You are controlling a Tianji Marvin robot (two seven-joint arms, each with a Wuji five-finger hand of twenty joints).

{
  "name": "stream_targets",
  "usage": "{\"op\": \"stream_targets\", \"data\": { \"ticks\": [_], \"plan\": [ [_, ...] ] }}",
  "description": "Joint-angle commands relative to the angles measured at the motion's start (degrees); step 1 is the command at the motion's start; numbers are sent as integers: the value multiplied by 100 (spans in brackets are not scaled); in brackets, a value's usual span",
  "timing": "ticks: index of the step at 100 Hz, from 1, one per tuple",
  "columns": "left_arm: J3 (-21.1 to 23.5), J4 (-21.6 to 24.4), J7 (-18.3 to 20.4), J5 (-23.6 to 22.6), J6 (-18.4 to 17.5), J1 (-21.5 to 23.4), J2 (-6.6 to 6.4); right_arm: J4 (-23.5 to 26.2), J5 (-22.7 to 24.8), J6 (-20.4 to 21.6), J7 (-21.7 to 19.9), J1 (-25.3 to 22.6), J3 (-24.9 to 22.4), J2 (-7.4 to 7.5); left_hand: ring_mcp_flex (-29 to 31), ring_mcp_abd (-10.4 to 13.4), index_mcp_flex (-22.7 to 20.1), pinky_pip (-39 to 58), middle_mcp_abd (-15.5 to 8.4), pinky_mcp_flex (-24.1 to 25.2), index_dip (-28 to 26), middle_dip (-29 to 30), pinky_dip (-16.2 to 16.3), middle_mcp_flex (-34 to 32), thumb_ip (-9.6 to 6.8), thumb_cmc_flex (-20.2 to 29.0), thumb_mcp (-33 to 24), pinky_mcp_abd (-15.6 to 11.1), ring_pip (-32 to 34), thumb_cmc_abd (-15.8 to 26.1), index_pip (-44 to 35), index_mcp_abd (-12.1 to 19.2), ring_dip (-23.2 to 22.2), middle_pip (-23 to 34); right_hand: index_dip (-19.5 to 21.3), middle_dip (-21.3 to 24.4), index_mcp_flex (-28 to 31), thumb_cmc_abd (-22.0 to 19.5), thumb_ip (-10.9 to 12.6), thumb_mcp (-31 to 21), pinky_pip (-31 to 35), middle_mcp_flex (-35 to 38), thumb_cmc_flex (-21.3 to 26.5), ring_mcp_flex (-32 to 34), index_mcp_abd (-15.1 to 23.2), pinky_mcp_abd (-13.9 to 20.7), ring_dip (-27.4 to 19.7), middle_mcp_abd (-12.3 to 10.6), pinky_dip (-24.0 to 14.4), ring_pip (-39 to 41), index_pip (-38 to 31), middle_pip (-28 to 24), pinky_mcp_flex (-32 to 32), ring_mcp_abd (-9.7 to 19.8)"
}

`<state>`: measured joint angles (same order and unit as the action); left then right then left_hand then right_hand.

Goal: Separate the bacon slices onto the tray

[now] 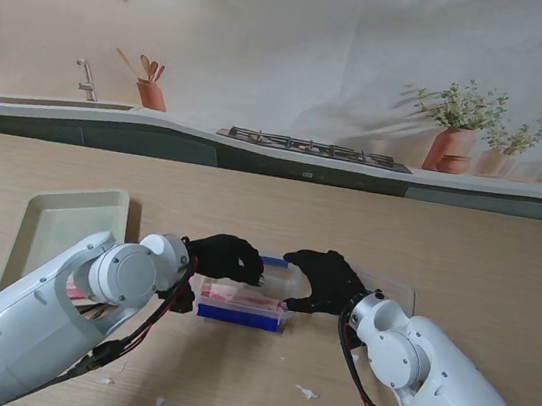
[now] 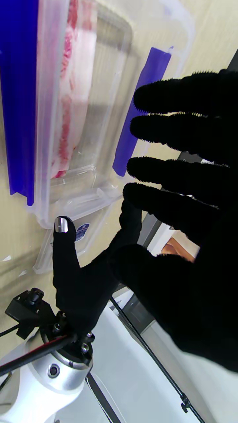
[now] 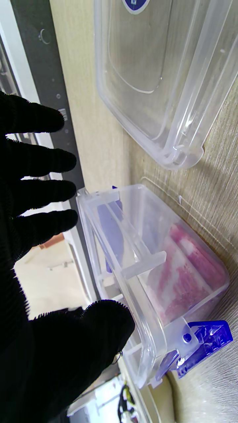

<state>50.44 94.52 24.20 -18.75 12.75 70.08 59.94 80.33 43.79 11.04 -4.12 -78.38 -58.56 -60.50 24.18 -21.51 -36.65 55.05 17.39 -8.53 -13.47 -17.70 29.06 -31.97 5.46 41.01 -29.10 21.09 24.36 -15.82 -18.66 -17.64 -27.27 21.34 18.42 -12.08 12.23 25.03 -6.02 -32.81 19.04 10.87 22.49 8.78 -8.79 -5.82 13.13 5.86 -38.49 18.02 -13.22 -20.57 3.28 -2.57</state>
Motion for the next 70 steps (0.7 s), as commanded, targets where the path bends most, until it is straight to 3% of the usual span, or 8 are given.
{"op": "stream_targets", "data": {
  "ticks": [1,15,70],
  "plan": [
    [-134,-153,16,51,42,-95,114,32,-7,23,-75,-42,-7,-37,-191,-115,-39,-88,162,87,71,69,-57,129,-208,-92,137,10,-68,198,142,-96,106,-93,44,-21,-39,-15,-23,-70,-14,-67,11,-157,-29,-24,30,-113,-120,29,-27,-103,27,124],
    [-432,-399,-62,21,51,-303,158,25,-20,22,-95,-29,14,-35,-357,-19,65,25,61,336,78,48,-1,236,-220,-138,281,-92,-16,220,178,-71,113,-38,44,-21,-42,-13,-24,-78,-14,-69,7,-158,-24,-27,31,-113,-120,31,-27,-103,24,127],
    [-1050,-1021,-299,193,228,-739,333,26,-39,14,-136,-12,52,-31,-884,182,417,-231,47,797,106,129,-152,753,-242,-184,440,-346,-281,289,255,-108,265,-194,47,-19,-41,-11,-27,-91,-15,-67,2,-159,-23,-23,30,-120,-120,30,-29,-101,25,130]
  ]
}}
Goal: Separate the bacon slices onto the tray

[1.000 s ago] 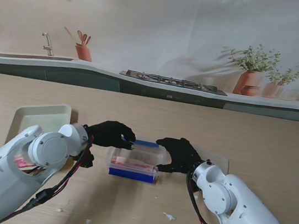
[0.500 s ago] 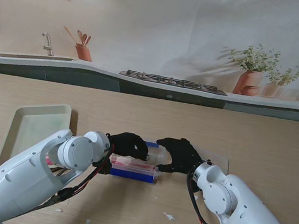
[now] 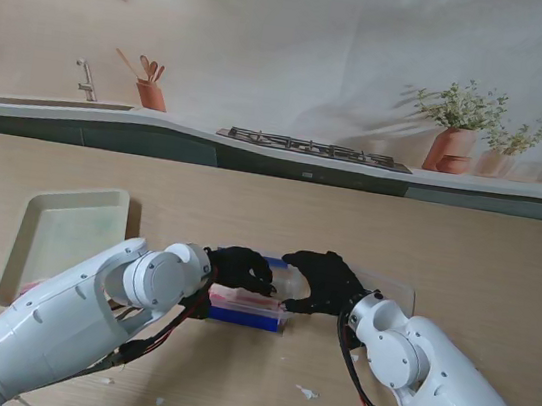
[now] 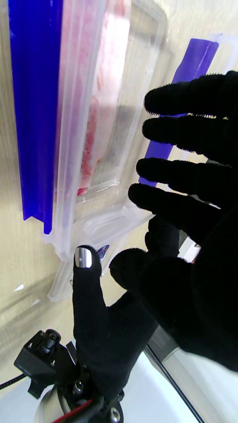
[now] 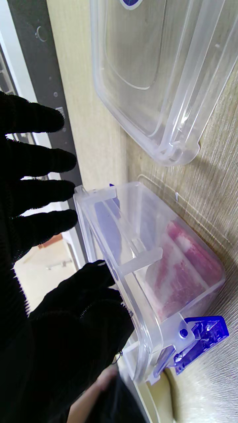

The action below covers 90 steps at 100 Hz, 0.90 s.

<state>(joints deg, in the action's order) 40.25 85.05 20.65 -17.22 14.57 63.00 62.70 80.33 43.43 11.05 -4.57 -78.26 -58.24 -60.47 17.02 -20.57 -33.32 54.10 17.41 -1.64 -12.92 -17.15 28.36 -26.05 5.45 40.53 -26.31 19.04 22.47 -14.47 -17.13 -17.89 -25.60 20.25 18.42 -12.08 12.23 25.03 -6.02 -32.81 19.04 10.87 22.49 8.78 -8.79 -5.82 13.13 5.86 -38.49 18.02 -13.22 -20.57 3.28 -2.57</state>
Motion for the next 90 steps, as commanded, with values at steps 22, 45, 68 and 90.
{"op": "stream_targets", "data": {
  "ticks": [22,45,68,90],
  "plan": [
    [-154,-244,-44,115,40,-100,120,20,-10,6,-96,-17,35,-34,-271,150,271,-290,4,314,99,86,-179,264,-249,-151,219,-203,-105,218,203,-48,142,-89,49,-19,-39,-12,-27,-95,-15,-66,1,-156,-16,-29,30,-119,-119,30,-31,-101,22,127],
    [-288,-361,-17,140,133,-182,136,28,-10,7,-102,-25,32,-33,-193,125,332,-291,-13,370,93,42,-204,200,-258,-149,283,-216,-26,239,185,-68,79,12,49,-19,-41,-12,-28,-95,-15,-68,-1,-158,-14,-30,30,-123,-119,29,-30,-100,23,129],
    [-340,-488,-26,168,170,-217,156,25,-8,8,-95,-27,30,-33,-246,145,423,-357,-5,440,99,44,-254,267,-266,-136,329,-198,-75,253,196,-43,63,4,50,-19,-40,-15,-27,-101,-16,-67,5,-157,-20,-26,28,-117,-119,25,-31,-101,27,132],
    [-373,-555,-17,259,217,-230,176,15,-16,1,-97,-14,42,-35,137,82,445,-396,-93,576,70,-217,-301,-71,-282,-96,355,-85,308,251,123,13,-326,447,51,-19,-40,-11,-28,-94,-16,-67,-2,-158,-11,-25,29,-114,-120,26,-31,-101,26,129]
  ]
}}
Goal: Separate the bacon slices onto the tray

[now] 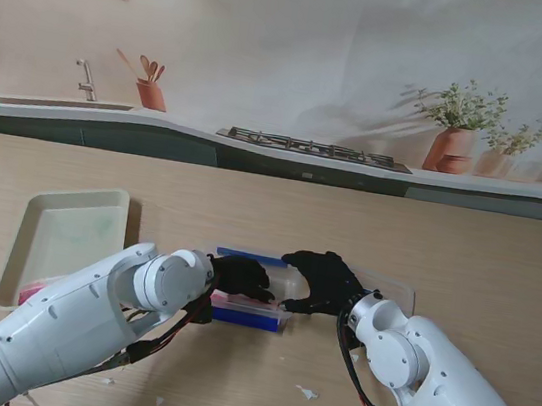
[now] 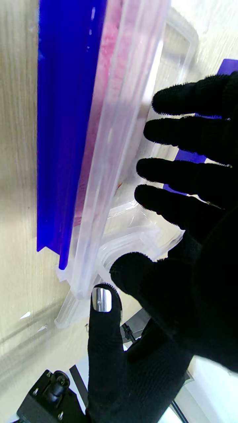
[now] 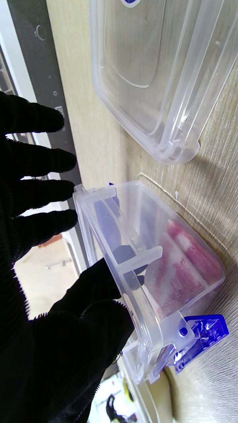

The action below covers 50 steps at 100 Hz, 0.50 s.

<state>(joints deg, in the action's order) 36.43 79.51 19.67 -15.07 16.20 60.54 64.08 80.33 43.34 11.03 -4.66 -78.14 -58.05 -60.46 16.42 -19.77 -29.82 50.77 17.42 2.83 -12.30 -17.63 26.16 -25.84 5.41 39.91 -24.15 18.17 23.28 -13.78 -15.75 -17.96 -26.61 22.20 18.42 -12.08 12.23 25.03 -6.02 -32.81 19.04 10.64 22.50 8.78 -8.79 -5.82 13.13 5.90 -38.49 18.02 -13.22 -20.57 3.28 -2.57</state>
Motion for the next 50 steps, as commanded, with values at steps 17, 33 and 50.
{"op": "stream_targets", "data": {
  "ticks": [17,33,50],
  "plan": [
    [59,64,55,-15,45,80,21,12,-8,2,-85,-26,24,-37,465,-28,116,-82,-234,227,-34,-945,-7,-281,-287,-34,17,-1,878,69,-101,68,-982,915,52,-20,-38,-14,-28,-96,-16,-44,1,-155,-11,-29,29,-125,-120,27,-31,-103,27,133],
    [127,178,50,-119,8,139,-11,11,-8,6,-85,-27,25,-36,499,8,136,-128,-354,248,-76,-1648,37,-350,-282,-72,-151,4,1057,-49,-182,74,-1226,1296,51,-17,-40,-20,-29,-92,-16,-46,-3,-158,-12,-23,28,-122,-120,26,-30,-98,29,132],
    [169,274,50,-200,4,191,-35,10,-7,6,-83,-25,27,-37,642,14,88,-134,-441,244,-109,-2163,67,-511,-282,-102,-308,21,1399,-191,-249,59,-1457,1607,52,-17,-39,-20,-28,-91,-16,-45,6,-157,-7,-27,29,-120,-121,26,-31,-97,29,129]
  ]
}}
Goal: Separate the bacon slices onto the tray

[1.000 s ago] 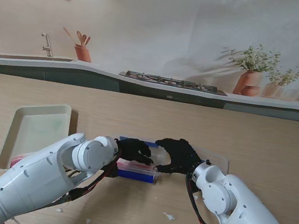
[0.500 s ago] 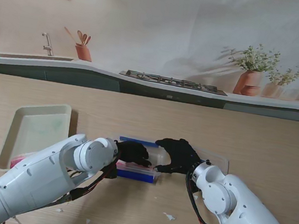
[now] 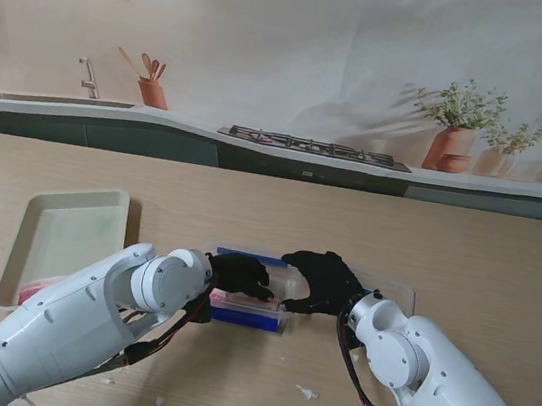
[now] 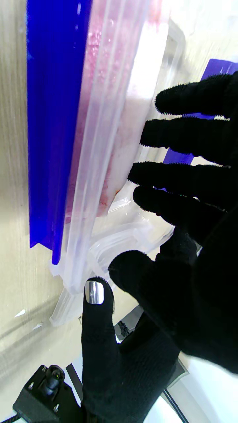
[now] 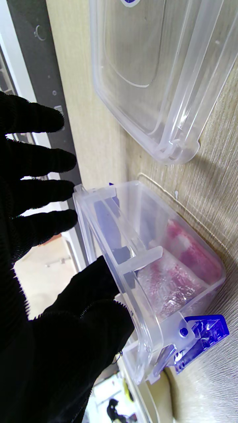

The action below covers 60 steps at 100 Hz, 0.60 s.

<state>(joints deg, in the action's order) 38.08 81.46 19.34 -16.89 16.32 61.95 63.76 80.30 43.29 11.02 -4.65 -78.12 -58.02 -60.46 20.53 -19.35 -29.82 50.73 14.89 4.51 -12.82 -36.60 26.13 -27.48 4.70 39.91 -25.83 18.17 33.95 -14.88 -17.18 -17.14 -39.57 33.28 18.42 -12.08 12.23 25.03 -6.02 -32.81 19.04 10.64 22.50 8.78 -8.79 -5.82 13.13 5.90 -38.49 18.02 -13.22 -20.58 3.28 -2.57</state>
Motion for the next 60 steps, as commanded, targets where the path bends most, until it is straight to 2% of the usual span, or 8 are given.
{"op": "stream_targets", "data": {
  "ticks": [1,22,40,54,60],
  "plan": [
    [4,82,83,-21,-8,51,-3,13,-2,7,-85,-27,24,-36,233,-23,89,-129,-196,78,-58,-281,72,-352,-212,-102,-147,22,340,-88,-106,-17,-166,509,52,-17,-40,-18,-28,-90,-16,-45,4,-157,-7,-27,29,-120,-121,26,-30,-97,29,129],
    [1,94,57,-69,19,62,-2,12,-6,-1,-90,-28,25,-36,469,-57,-18,3,-284,-28,-116,-876,107,-581,-196,-109,-584,45,837,-354,-218,-65,-486,905,52,-17,-40,-21,-28,-86,-15,-45,8,-156,-11,-26,29,-122,-121,27,-31,-97,27,135],
    [-30,100,54,-74,113,40,3,12,-10,-5,-94,-24,30,-36,759,-81,-297,75,-309,-143,-167,-1071,83,-878,-210,5,-808,153,1073,-451,-347,-61,-605,1108,52,-18,-40,-17,-27,-89,-15,-46,14,-158,-13,-20,28,-126,-121,25,-32,-98,25,132],
    [-124,48,123,-105,131,-36,-10,13,-5,-4,-92,-27,26,-36,939,-39,-508,167,-410,-217,-322,-1211,53,-1078,-248,137,-1231,186,1130,-541,-638,58,-642,1125,52,-16,-41,-11,-28,-92,-15,-46,14,-157,-7,-26,30,-114,-120,29,-31,-95,25,128],
    [-157,23,123,-123,116,-57,-8,13,-6,-4,-89,-28,24,-37,1003,-13,-541,191,-430,-230,-391,-1711,40,-1208,-78,394,-1301,183,1127,-709,-755,114,-623,1002,53,-16,-40,-10,-25,-103,-15,-46,27,-157,-10,-24,30,-118,-120,29,-32,-94,23,127]
  ]
}}
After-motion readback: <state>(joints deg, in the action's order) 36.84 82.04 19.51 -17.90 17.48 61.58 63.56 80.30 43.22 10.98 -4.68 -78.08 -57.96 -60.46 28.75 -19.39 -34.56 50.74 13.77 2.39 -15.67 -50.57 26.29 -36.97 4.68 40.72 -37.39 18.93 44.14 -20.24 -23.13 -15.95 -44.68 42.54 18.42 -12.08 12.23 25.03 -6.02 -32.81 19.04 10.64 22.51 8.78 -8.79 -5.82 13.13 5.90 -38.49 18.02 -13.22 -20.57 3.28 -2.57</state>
